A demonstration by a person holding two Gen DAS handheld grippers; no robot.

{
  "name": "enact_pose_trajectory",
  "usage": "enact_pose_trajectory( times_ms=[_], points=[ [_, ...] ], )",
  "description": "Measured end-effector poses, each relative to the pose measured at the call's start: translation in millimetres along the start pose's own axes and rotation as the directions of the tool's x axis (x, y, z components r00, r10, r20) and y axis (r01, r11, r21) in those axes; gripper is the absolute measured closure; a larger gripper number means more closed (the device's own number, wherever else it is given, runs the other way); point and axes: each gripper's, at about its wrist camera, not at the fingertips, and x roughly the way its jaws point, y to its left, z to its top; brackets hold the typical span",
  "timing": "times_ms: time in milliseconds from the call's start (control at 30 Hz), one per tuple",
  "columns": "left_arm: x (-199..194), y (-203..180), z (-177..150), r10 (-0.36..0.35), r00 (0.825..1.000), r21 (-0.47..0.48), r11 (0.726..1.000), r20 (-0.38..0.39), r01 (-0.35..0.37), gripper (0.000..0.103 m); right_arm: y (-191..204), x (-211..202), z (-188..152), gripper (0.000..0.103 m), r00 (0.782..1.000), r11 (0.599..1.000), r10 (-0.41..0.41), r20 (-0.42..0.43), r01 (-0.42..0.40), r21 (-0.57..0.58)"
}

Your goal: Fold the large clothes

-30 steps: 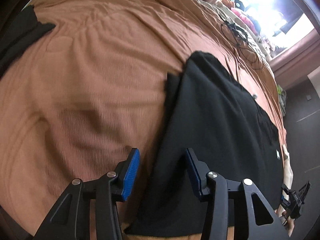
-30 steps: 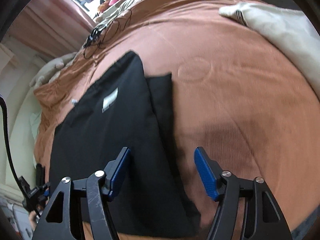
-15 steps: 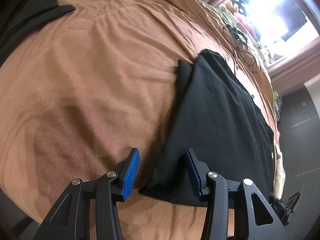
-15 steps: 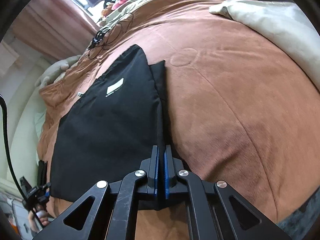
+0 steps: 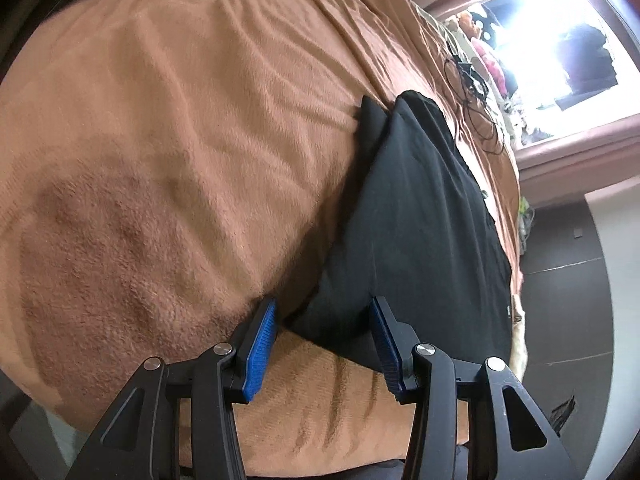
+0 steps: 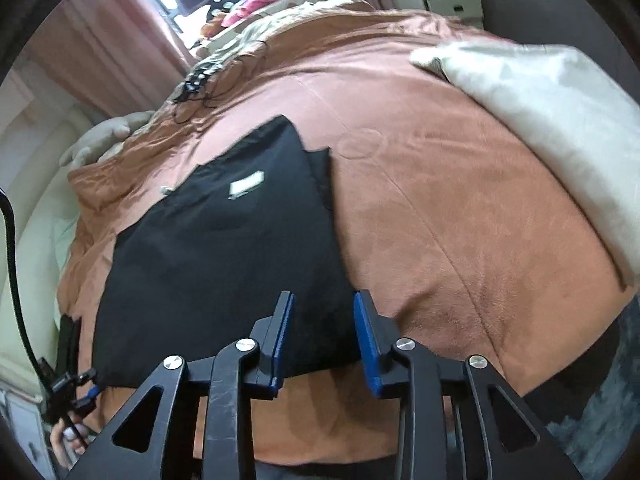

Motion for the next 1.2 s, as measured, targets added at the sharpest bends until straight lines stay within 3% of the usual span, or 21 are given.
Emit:
enact_pose_trajectory(
  times_ms=[300, 467, 567, 967, 1200],
  points=[
    [20.3, -9.7, 14.2, -0.056, 0.998, -0.025, 0.998, -0.002, 0.055, 0.055, 86.5, 1.5, -8.7, 0.072, 0.993, 0.983, 0.103, -0.052, -0.11, -0.144],
    [19.1, -10.5, 14.8, -0.058, 0.998, -0.015, 0.998, 0.011, 0.058, 0.075, 131.0, 28.9, -23.3, 0.072, 0.986, 0.971, 0.124, -0.115, -0.145, -0.192],
    [12.9, -10.5, 12.5, -0.081, 0.996, -0.003, 0.997, 0.026, 0.081, 0.082, 154.6, 48.4, -32.3, 0.072, 0.979, 0.963, 0.129, -0.155, -0.161, -0.216],
    [6.3, -0.1, 10.1, -0.131, 0.991, -0.051, 0.99, 0.038, 0.133, 0.085, 207.3, 132.2, -51.6, 0.072, 0.959, 0.941, 0.046, -0.279, -0.135, -0.31],
    [6.1, 6.8, 8.5, -0.146, 0.989, -0.11, 0.983, 0.036, 0.15, 0.085, 221.4, 167.2, -23.5, 0.072, 0.965, 0.94, -0.008, -0.264, -0.082, -0.331]
  ],
)
